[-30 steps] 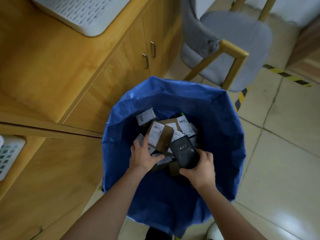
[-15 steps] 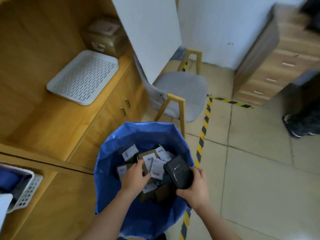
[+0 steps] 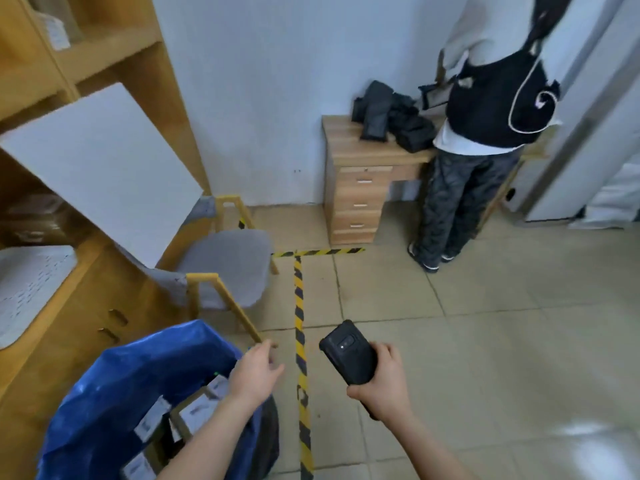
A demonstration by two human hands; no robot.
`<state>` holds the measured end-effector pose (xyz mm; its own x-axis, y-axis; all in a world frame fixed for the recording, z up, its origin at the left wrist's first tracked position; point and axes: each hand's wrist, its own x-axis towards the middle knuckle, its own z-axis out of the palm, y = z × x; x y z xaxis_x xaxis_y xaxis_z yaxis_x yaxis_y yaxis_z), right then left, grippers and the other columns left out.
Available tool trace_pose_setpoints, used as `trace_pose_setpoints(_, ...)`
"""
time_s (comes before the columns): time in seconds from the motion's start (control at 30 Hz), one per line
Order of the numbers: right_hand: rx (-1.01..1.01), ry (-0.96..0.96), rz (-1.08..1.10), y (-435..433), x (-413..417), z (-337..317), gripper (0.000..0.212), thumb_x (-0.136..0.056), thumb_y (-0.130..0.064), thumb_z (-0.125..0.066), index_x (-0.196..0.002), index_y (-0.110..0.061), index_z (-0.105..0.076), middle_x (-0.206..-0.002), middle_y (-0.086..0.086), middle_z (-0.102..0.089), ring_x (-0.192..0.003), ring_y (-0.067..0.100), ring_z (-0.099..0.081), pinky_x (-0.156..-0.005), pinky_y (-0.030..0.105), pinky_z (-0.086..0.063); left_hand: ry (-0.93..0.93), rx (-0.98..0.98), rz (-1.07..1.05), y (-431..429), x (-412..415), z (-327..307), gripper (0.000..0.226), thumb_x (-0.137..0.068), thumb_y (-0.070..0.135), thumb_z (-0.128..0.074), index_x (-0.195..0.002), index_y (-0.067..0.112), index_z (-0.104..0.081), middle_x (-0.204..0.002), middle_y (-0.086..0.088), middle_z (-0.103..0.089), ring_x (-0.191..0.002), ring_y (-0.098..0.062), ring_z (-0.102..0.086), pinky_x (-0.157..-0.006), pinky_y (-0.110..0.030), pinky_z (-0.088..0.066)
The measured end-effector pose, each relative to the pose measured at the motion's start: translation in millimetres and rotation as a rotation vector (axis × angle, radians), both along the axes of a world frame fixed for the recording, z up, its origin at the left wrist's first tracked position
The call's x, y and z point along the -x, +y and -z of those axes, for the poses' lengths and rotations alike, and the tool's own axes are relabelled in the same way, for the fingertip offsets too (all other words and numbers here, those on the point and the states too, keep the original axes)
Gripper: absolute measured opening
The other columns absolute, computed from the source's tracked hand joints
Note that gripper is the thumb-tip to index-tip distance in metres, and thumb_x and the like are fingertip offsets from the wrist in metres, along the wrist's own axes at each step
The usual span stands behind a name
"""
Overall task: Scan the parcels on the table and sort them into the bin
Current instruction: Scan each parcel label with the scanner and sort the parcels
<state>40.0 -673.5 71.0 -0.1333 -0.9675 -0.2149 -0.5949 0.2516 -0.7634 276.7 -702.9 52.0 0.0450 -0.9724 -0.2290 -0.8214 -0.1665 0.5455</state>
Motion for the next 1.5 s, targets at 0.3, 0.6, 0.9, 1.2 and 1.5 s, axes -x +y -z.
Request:
trace_pose_setpoints(0.3,0.008,0.074,0.414,55.5,201.3,-27.0,0.072,-0.043,-0.03,-0.068,-0.113,-0.026,-0.048,-0.107,-0.013,-0.038,-0.08,0.015,-0.059,-0.059,0.034,-0.054,-0.024,0.073,0.41,-27.9,220.5,-28.0,0.032,-0.09,0.027,-0.059,-0.121,0.024,-0.055,-0.096,0.007,-0.059,-0.09,-0.012,-0.058,-0.081,-0.033,-0.053)
trace_pose_setpoints(0.6,-0.036,0.139,0.905,159.2,341.8,-36.3,0.066,-0.049,-0.029,-0.071,-0.108,-0.036,-0.041,-0.108,-0.016,-0.036,-0.079,0.006,-0.057,-0.069,0.028,-0.047,0.013,0.118,0.908,-42.5,442.1,-36.2,0.031,-0.083,0.022,-0.066,-0.114,0.022,-0.061,-0.086,0.007,-0.065,-0.08,-0.013,-0.061,-0.073,-0.027,-0.047)
trace_pose_setpoints(0.9,-0.103,0.229,1.396,252.6,411.8,-48.1,0.077,-0.055,-0.034,-0.078,-0.123,-0.029,-0.043,-0.112,-0.014,-0.033,-0.102,0.011,-0.054,-0.088,0.038,-0.05,0.095,0.097,1.398,-7.0,643.2,-36.0,0.034,-0.08,0.02,-0.066,-0.114,0.021,-0.063,-0.078,0.011,-0.065,-0.082,-0.016,-0.065,-0.077,-0.033,-0.052)
trace_pose_setpoints(1.2,-0.202,0.191,1.835,350.8,408.0,-46.3,0.077,-0.057,-0.035,-0.08,-0.124,-0.025,-0.043,-0.109,-0.012,-0.033,-0.091,0.012,-0.048,-0.089,0.041,-0.051,0.067,0.028,1.809,109.0,753.5,-34.6,0.031,-0.085,0.023,-0.064,-0.116,0.025,-0.06,-0.084,0.01,-0.066,-0.082,-0.013,-0.065,-0.076,-0.03,-0.053)
trace_pose_setpoints(1.5,-0.179,0.135,2.069,454.1,440.2,-32.3,0.078,-0.057,-0.031,-0.074,-0.129,-0.027,-0.043,-0.11,-0.013,-0.035,-0.092,0.011,-0.049,-0.09,0.04,-0.046,0.105,-0.009,2.059,245.0,830.6,-30.1,0.032,-0.088,0.019,-0.065,-0.119,0.024,-0.058,-0.085,0.01,-0.061,-0.077,-0.002,-0.058,-0.066,-0.013,-0.043)
